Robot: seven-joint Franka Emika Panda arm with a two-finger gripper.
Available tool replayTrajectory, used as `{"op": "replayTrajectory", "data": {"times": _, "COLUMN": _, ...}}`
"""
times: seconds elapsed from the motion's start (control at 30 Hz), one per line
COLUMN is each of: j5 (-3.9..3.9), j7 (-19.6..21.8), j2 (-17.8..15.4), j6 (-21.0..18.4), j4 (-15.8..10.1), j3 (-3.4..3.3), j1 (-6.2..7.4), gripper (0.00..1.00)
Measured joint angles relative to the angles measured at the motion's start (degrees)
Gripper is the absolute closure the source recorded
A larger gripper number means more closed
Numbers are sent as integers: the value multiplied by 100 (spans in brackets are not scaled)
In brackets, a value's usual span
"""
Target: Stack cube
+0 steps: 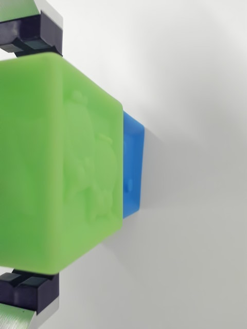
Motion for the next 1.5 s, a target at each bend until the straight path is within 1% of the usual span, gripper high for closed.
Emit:
{"op": "replayTrajectory", "data": {"times": 0.43, "j5": 0, "j7": 0, "j2": -14, "j6": -8, "j4": -1, "j3": -1, "j1": 2, "gripper": 0}}
{"op": "replayTrajectory", "data": {"times": 0.63, "j5": -2, "j7": 2, "j2": -107, "j6": -81, "j4": -9, "j3": -13, "j1": 9, "gripper": 0}}
{"op": "replayTrajectory", "data": {"times": 1.03, "j5": -27, "j7": 14, "j2": -459, "j6": -386, "j4": -51, "j3": -69, "j1": 50, "gripper": 0}}
{"op": "replayTrajectory", "data": {"times": 1.5, "j5": -117, "j7": 65, "j2": -988, "j6": -911, "j4": -42, "j3": -145, "j1": 105, "gripper": 0}}
